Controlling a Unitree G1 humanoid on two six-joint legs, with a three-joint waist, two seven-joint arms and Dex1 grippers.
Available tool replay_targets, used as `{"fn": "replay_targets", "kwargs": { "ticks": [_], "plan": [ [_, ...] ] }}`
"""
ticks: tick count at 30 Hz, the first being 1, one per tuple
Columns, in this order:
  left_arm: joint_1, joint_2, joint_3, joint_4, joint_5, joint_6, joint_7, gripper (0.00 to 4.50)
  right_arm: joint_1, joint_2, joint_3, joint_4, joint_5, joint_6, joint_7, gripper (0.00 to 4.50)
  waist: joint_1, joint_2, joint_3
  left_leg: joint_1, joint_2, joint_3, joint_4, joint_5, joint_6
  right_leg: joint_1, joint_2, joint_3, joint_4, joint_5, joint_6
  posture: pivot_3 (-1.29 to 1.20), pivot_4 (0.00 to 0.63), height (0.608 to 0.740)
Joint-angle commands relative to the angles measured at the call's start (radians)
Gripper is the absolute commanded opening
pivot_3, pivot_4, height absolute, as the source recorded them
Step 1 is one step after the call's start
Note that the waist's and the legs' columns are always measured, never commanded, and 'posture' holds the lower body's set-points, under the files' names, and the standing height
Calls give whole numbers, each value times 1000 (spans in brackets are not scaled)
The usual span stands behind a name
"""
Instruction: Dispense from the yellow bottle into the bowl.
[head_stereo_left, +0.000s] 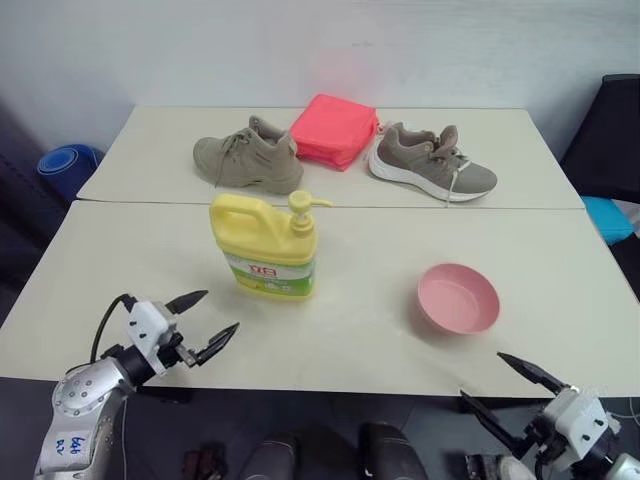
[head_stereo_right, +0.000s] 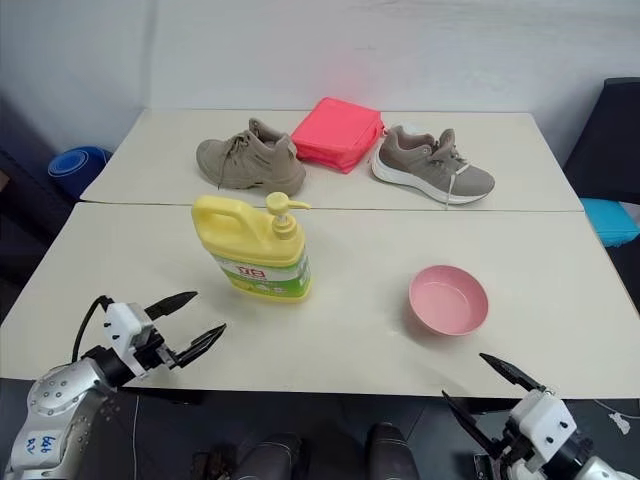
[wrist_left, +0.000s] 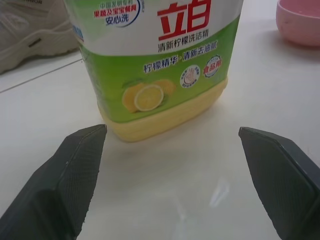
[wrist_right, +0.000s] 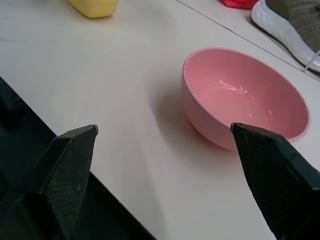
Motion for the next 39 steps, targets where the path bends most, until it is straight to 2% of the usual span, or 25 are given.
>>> {"fn": "replay_targets", "kwargs": {
  "ticks": [1, 4, 6, 8, 12, 17, 24, 27, 34, 38, 39],
  "plan": [
    [8, 17, -12, -36, -5, 6, -22, 4500, 2, 9, -16, -14, -7, -22, -27, 4456, 0, 0, 0, 0, 0, 0, 0, 0, 0, 0, 0, 0, 0, 0, 0, 0, 150, 740],
    [1, 81, -46, -56, -37, 42, -129, 4500, -41, -14, -23, -75, 23, 42, -57, 4456, -1, 0, 0, 0, 0, 0, 0, 0, 0, 0, 0, 0, 0, 0, 0, 0, 150, 740],
    [-18, 138, -37, -83, -148, 108, -244, 4500, -88, -48, -16, -140, 74, 139, -69, 4456, -1, 1, 1, 0, 0, 0, 0, 0, 0, 0, 0, 0, 1, 0, 0, 0, 150, 740],
    [-57, 180, -27, -122, -242, 201, -288, 4500, -154, -100, 3, -197, 121, 288, -88, 4456, -1, 2, 1, 0, 1, 0, 1, 0, 0, 0, 0, 0, 0, 0, -1, 0, 150, 740],
    [-94, 247, -83, -193, -251, 257, -365, 4500, -286, -188, 71, -218, 138, 534, -102, 4456, 0, 2, 1, -1, 1, -1, 1, 0, 0, 0, 0, -1, 0, 1, -2, 0, 150, 740],
    [-178, 203, -135, -237, -261, 291, -328, 4500, -452, -216, 197, -119, 35, 659, -113, 4456, 2, 2, 2, -2, 1, -1, 0, 0, 0, 0, 1, -2, -3, 1, -2, 0, 150, 740],
    [-192, 169, -142, -265, -249, 307, -294, 4500, -533, -172, 286, 17, -97, 627, -153, 4456, 1, 2, 2, -2, 1, -1, 1, 0, 0, 0, 1, -2, -4, 1, -2, 0, 150, 740],
    [-195, 162, -130, -270, -259, 318, -276, 4500, -537, -157, 294, 30, -115, 601, -147, 3891, -1, 2, 2, -2, 1, -1, 1, 0, 0, 0, 2, -2, -3, 1, -2, 0, 150, 740],
    [-216, 171, -89, -269, -332, 393, -261, 4500, -547, -148, 293, 34, -165, 525, -147, 1522, 0, 2, 2, -2, 1, -1, 3, 0, 0, 0, 2, -1, 0, 1, -2, 0, 150, 740],
    [-243, 196, -35, -285, -438, 494, -249, 4500, -547, -163, 288, 12, -170, 512, -125, 146, -1, 2, 2, -2, 1, -1, 3, 0, 0, 0, 2, -1, 0, 1, -2, 0, 150, 740],
    [-257, 207, -13, -287, -476, 524, -244, 4500, -555, -170, 281, -5, -160, 513, -116, 38, -1, 2, 3, -2, 1, -1, 3, 0, 0, -1, 2, -1, 0, 1, -2, 0, 150, 740]
  ]
}}
